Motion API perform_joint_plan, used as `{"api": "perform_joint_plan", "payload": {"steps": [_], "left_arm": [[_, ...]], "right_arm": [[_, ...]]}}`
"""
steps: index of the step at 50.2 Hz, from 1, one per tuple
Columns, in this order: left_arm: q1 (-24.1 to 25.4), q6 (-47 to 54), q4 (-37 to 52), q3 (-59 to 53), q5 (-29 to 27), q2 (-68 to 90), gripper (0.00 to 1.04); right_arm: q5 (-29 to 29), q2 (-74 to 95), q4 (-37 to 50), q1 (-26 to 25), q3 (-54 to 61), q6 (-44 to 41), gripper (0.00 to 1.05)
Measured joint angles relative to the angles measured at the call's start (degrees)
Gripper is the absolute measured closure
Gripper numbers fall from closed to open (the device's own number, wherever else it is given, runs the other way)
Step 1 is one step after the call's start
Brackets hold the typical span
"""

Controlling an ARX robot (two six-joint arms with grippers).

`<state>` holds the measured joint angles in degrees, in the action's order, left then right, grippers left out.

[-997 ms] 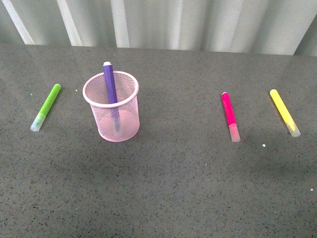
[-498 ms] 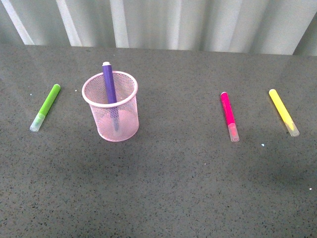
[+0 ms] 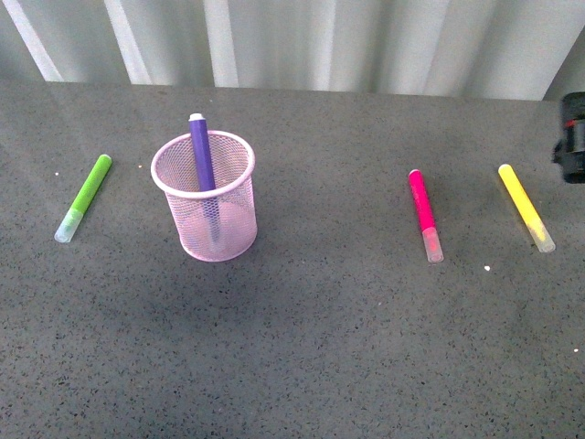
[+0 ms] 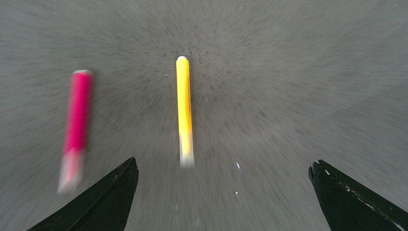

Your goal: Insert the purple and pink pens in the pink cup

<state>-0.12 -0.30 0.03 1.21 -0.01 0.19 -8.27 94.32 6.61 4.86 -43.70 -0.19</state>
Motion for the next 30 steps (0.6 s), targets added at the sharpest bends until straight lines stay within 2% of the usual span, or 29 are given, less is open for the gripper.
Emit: {"api": "perform_joint_plan", "payload": {"steps": [11, 20, 30], "left_arm": [[0.0, 0.0, 0.0, 0.0, 0.0, 0.0, 0.07], [0.0, 0.0, 0.0, 0.0, 0.0, 0.0, 0.07], [0.0, 0.0, 0.0, 0.0, 0.0, 0.0, 0.07]], "right_arm": [[0.76, 12.81, 0.92, 6.32, -8.33, 4.07, 0.07], [0.87, 17.81, -0.79, 7.48, -12.61, 7.85, 0.07], [4.26, 22.14, -1.88, 8.57, -16.92, 10.49, 0.07]]}}
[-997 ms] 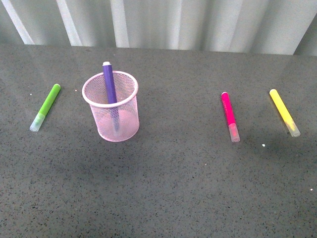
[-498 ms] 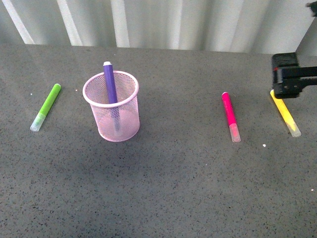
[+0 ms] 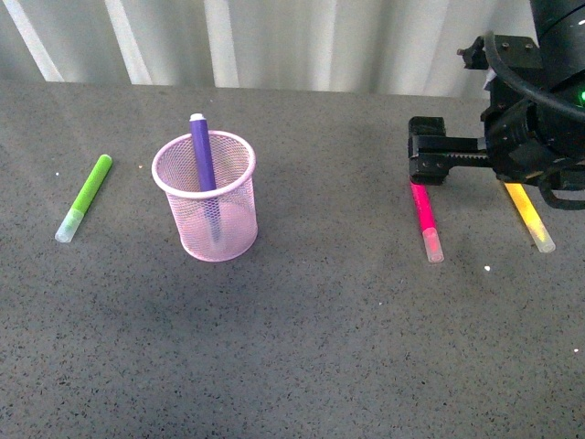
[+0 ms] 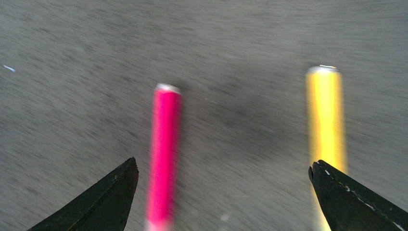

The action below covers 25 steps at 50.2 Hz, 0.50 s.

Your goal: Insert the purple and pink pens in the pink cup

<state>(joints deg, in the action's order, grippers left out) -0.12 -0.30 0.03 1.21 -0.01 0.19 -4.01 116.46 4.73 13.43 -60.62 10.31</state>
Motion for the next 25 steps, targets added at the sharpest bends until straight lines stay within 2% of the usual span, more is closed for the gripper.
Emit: {"api": "perform_joint_plan", "payload": {"steps": [25], "left_arm": [[0.0, 0.02, 0.0, 0.0, 0.0, 0.0, 0.07]], "right_arm": [[0.63, 7.54, -3.28, 1.36, -8.98, 3.02, 0.07]]}}
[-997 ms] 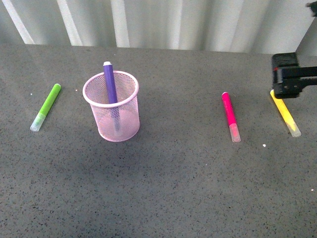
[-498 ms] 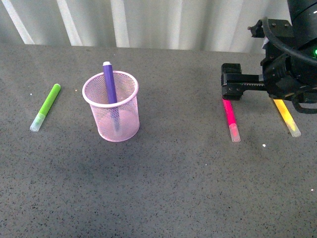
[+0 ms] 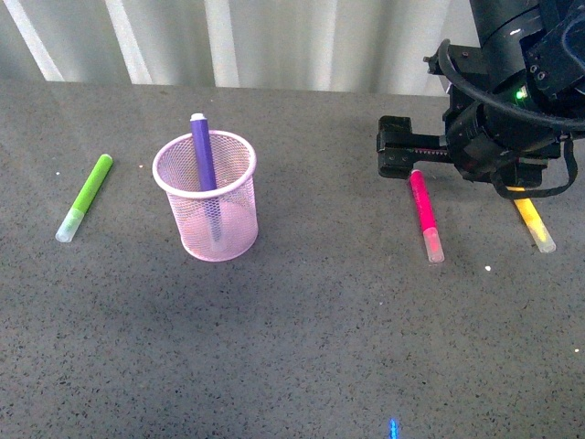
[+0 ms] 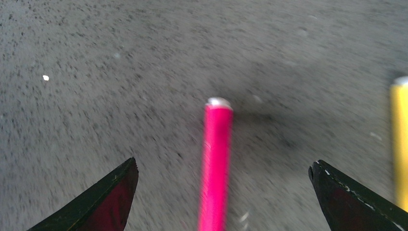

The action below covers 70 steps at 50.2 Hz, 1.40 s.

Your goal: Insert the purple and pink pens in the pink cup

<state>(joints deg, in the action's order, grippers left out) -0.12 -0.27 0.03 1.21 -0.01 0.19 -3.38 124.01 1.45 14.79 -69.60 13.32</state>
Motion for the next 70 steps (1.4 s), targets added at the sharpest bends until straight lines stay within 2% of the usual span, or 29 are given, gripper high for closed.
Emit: {"api": "perform_joint_plan", "payload": {"steps": [16, 46, 48, 54, 66, 70], "left_arm": [[0.0, -0.02, 0.0, 0.0, 0.0, 0.0, 0.07], [0.0, 0.0, 0.0, 0.0, 0.0, 0.0, 0.07], [0.0, -0.02, 0.0, 0.0, 0.0, 0.0, 0.07], [0.0, -0.02, 0.0, 0.0, 0.0, 0.0, 0.07], [0.0, 0.0, 0.0, 0.0, 0.0, 0.0, 0.07], [0.0, 0.0, 0.0, 0.0, 0.0, 0.0, 0.07]], "right_arm": [[-0.37, 3.91, -2.14, 0.39, -4.66, 0.46, 0.07], [-0.81, 6.51, -2.69, 1.73, -6.1, 0.68, 0.08], [-0.66, 6.51, -2.69, 1.75, -6.1, 0.66, 0.12], [0.07, 6.51, -2.51, 1.75, -6.1, 0.72, 0.35], [2.19, 6.51, -1.75, 1.75, -6.1, 1.33, 0.65], [2.89, 6.51, -0.83, 1.75, -5.73, 1.51, 0.79]]}}
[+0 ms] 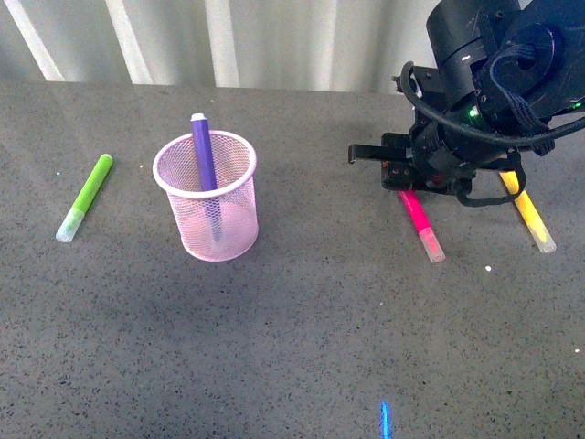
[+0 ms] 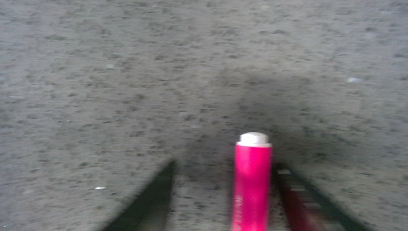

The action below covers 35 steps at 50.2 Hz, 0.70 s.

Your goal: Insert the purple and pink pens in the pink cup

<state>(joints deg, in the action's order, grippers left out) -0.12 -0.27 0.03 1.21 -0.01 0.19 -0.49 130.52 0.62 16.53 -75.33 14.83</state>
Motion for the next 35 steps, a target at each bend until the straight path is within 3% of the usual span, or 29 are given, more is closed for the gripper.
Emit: {"api": "perform_joint_plan", "payload": {"steps": [3, 6, 18, 29, 35], "left_arm": [[0.0, 0.0, 0.0, 0.0, 0.0, 0.0, 0.07], [0.0, -0.02, 0.0, 0.0, 0.0, 0.0, 0.07], [0.0, -0.02, 0.0, 0.0, 0.0, 0.0, 0.07], [0.0, 0.0, 0.0, 0.0, 0.0, 0.0, 0.07], [0.0, 0.0, 0.0, 0.0, 0.0, 0.0, 0.07]], "right_arm": [[0.2, -0.11, 1.14, 0.02, 0.66, -0.02, 0.9], [-0.37, -0.48, 2.51, 0.07, 1.55, -0.33, 0.93], [-5.35, -4.42, 15.45, 1.14, 7.82, -4.26, 0.94], [-2.69, -13.4, 34.12, 4.52, 13.42, -3.43, 0.94], [0.04, -16.81, 45.68, 9.03, 14.86, -3.19, 0.94]]}}
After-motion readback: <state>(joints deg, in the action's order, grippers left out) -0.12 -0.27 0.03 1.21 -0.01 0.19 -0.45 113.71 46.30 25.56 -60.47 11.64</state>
